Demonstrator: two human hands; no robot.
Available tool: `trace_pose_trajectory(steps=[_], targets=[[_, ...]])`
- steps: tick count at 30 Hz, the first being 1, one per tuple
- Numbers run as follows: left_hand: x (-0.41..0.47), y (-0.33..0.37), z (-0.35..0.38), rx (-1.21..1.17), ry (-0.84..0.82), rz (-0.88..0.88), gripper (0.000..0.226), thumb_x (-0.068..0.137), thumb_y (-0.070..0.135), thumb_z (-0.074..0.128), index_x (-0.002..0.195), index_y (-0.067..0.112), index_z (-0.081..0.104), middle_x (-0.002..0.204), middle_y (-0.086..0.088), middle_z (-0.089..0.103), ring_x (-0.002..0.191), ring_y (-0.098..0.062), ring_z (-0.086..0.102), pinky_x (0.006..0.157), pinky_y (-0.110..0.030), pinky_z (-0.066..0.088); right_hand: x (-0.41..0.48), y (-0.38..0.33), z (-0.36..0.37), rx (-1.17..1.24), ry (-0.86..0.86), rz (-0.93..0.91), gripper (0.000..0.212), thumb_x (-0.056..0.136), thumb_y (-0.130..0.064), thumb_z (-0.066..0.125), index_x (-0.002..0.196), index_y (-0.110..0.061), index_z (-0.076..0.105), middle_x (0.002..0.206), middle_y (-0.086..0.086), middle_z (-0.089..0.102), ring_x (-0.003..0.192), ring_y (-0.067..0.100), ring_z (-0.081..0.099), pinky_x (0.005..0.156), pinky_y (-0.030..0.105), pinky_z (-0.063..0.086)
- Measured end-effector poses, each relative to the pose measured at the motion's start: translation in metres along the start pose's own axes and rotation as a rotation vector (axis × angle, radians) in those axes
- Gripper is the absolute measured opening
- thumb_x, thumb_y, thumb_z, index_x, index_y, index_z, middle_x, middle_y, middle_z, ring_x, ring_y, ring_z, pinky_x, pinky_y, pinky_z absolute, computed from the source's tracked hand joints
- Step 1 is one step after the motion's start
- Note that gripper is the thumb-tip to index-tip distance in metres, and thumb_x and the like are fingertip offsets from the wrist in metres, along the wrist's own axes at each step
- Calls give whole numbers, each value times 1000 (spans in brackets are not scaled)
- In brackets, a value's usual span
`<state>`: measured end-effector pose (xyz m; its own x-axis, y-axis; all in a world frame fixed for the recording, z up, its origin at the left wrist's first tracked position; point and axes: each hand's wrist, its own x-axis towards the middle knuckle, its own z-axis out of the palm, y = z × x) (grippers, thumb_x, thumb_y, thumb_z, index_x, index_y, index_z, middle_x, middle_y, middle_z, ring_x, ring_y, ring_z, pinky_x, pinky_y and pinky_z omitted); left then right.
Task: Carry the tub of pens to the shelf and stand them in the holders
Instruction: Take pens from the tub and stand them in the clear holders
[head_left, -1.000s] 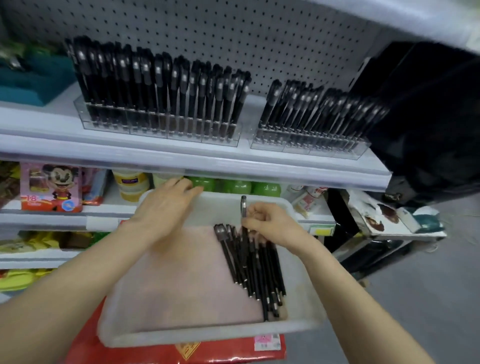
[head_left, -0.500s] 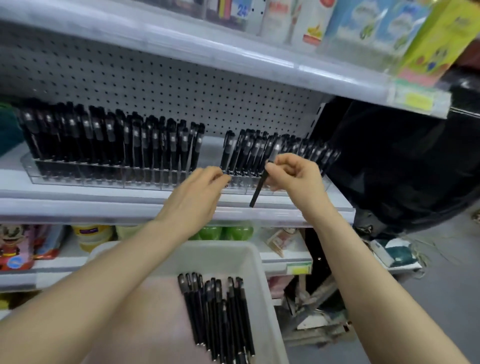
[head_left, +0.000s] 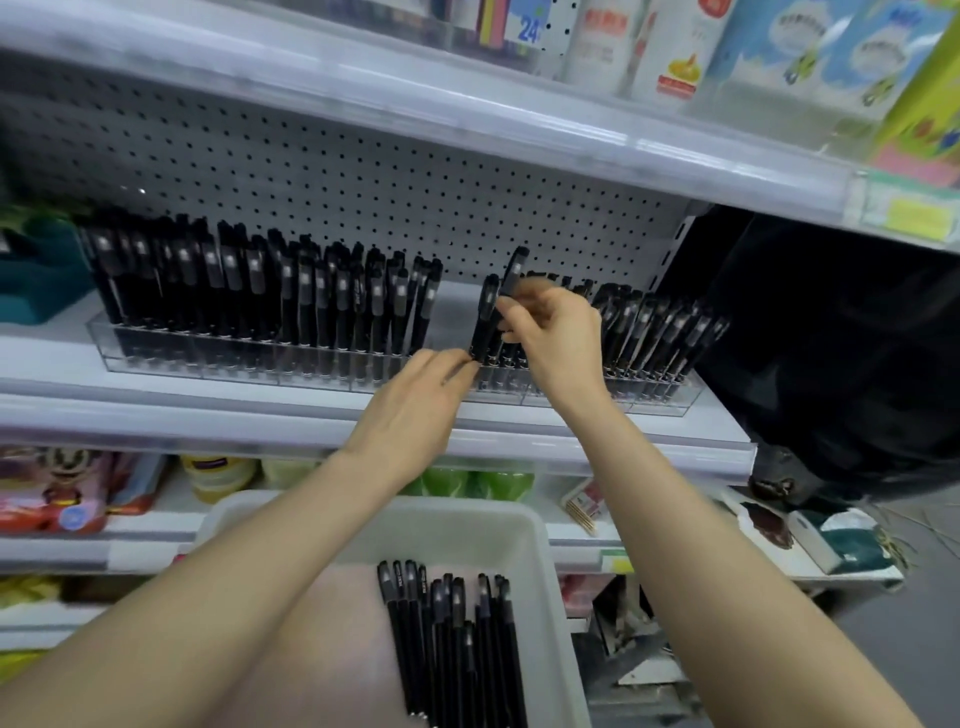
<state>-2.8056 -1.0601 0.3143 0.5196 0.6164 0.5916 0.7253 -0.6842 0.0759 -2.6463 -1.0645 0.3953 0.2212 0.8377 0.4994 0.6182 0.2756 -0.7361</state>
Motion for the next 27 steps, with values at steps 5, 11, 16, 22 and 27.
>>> trace_pose_trajectory(steps=[5,11,16,22,27], targets=[[-2,1,0,-10,-15,-18,63,72,-11,69,132,2,55,130,-12,54,108,-30,51,80,-42,56,-11,16,16,-96,-84,28,18,92,-23,66,103,-9,70,79,4,73,75,19,72,77,43,59],[-5,2,1,-19,-11,-23,63,73,-10,69,133,2,54,132,-13,53,105,-31,53,79,-43,56,-16,15,16,-117,-75,46,20,91,-22,68,105,-8,70,86,3,73,80,18,71,81,40,58],[-22,3,-6,-73,0,-42,57,78,-8,65,132,7,55,132,-9,49,110,-29,50,76,-45,55,-32,13,12,-136,-14,43,20,90,-18,68,109,-14,70,88,-6,71,85,7,67,83,27,57],[-78,5,-12,-103,3,-26,40,80,1,72,119,9,66,112,-6,63,97,-24,59,69,-35,55,-91,23,18,-106,53,116,6,91,-19,67,95,-22,70,83,-14,68,79,-3,62,74,12,50],[-118,-6,3,-35,-39,-15,47,77,5,73,124,6,64,121,-12,62,108,-30,57,91,-41,50,-155,37,41,-287,-185,171,8,89,-24,67,81,-23,69,71,-12,65,65,-1,58,60,11,41]])
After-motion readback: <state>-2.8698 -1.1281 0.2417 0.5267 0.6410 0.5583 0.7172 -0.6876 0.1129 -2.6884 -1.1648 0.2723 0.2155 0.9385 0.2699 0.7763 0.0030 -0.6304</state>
